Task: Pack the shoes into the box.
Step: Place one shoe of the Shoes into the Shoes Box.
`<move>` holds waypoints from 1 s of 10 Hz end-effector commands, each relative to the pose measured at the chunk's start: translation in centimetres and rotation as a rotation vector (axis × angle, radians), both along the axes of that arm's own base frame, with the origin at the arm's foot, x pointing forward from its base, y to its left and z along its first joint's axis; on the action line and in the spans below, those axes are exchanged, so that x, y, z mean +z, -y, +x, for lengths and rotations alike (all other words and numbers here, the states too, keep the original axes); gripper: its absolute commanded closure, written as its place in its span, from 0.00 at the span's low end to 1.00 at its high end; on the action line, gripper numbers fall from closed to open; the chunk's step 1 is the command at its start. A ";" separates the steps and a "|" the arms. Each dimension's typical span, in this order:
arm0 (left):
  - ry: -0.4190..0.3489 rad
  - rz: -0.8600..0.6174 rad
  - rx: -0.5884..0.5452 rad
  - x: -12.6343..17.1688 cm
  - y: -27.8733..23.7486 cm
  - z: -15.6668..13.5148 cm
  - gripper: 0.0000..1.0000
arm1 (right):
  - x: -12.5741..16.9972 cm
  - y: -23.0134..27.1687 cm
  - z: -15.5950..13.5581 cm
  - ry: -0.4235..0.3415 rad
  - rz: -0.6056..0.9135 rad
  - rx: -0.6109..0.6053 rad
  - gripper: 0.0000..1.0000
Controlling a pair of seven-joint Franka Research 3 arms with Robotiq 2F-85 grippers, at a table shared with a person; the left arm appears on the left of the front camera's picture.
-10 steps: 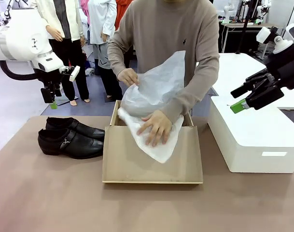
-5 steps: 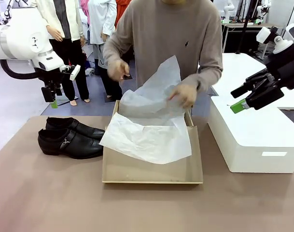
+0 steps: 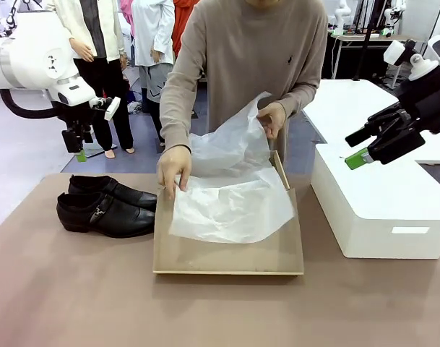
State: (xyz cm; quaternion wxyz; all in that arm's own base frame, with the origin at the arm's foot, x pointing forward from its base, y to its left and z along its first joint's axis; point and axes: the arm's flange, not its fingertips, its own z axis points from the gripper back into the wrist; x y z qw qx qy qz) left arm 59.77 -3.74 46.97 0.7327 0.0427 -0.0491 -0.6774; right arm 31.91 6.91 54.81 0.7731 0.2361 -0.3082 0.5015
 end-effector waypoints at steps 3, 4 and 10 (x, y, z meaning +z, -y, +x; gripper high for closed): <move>-0.015 -0.023 -0.006 -0.7 0.0 0.1 0.00 | 0.0 0.0 0.4 0.018 0.023 0.025 0.00; -0.024 -0.033 -0.004 -1.3 0.1 0.0 0.00 | 0.0 0.0 0.4 0.018 0.023 0.025 0.00; -0.089 -0.052 -0.063 -5.3 0.0 0.3 0.00 | 0.0 0.0 0.4 0.018 0.023 0.025 0.00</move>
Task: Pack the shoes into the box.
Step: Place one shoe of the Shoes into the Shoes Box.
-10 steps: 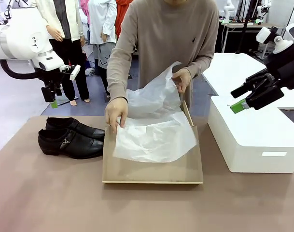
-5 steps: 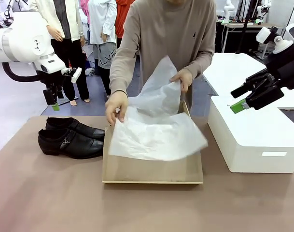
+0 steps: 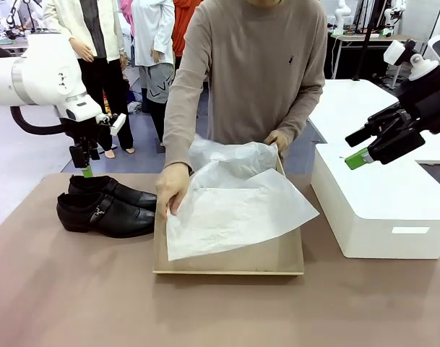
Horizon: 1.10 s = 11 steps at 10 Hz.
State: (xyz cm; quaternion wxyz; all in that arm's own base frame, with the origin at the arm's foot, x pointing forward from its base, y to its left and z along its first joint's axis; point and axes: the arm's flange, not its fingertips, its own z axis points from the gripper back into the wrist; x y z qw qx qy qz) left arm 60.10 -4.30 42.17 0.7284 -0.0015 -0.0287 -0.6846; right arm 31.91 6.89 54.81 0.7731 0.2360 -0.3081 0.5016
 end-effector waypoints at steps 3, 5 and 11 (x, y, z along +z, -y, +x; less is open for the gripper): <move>0.013 -0.017 -0.077 -1.7 -1.1 0.8 0.00 | 0.0 0.0 0.4 0.018 0.023 0.025 0.00; 0.027 -0.009 -0.063 -2.5 -1.6 1.3 0.00 | 0.0 0.0 0.4 0.018 0.023 0.025 0.00; 0.003 0.009 -0.060 -3.1 -1.6 3.4 0.00 | 0.0 0.0 0.4 0.018 0.023 0.025 0.00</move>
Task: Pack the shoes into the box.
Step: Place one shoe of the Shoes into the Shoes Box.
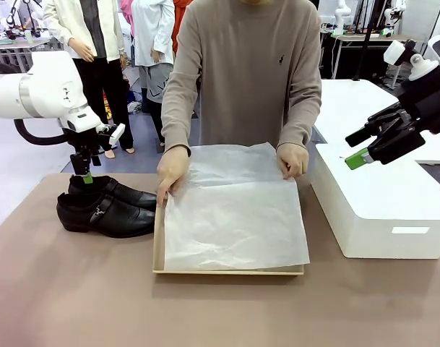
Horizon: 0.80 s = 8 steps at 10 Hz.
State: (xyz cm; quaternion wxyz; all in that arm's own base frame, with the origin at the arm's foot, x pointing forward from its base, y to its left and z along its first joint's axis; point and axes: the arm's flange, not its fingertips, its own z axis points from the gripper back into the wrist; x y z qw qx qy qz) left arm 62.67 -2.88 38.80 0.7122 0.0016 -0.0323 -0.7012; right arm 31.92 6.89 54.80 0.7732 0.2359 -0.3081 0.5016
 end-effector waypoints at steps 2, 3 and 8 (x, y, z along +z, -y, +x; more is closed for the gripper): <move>-0.015 0.014 -0.014 0.2 -0.3 1.4 0.00 | 0.0 0.0 0.4 0.018 0.024 0.025 0.00; -0.018 0.021 -0.015 0.2 -0.3 1.7 0.00 | 0.0 0.0 0.4 0.018 0.024 0.025 0.00; -0.038 0.038 0.001 -1.2 -0.4 2.5 0.00 | 0.0 0.0 0.4 0.018 0.024 0.025 0.00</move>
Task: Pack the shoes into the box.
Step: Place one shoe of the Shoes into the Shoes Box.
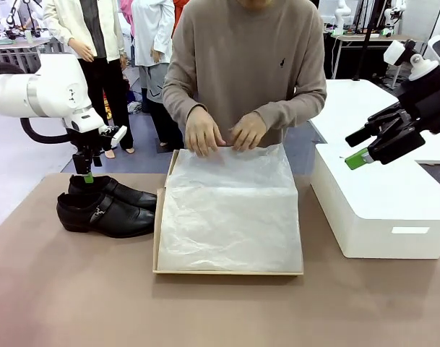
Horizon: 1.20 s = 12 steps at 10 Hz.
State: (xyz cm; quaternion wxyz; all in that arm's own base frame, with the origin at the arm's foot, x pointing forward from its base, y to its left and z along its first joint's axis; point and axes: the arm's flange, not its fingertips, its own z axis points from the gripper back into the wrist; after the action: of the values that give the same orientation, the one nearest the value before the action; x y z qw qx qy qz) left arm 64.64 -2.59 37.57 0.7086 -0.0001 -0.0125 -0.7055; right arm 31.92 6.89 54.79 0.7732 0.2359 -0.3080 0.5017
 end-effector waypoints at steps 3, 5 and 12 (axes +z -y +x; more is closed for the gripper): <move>-0.031 0.006 0.012 -0.6 0.1 0.3 0.00 | 0.0 0.0 0.4 0.018 0.024 0.025 0.00; -0.055 0.001 0.011 -1.2 0.5 0.2 0.00 | 0.0 0.0 0.4 0.018 0.024 0.025 0.00; -0.115 -0.009 -0.005 -2.5 1.4 -0.1 0.00 | 0.0 0.0 0.4 0.018 0.024 0.025 0.00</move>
State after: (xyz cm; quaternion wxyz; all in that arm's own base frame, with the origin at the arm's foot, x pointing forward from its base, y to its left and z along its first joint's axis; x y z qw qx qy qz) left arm 64.00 -4.02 34.87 0.7033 -0.0366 0.0201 -0.7097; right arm 31.93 6.88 54.79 0.7731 0.2358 -0.3080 0.5018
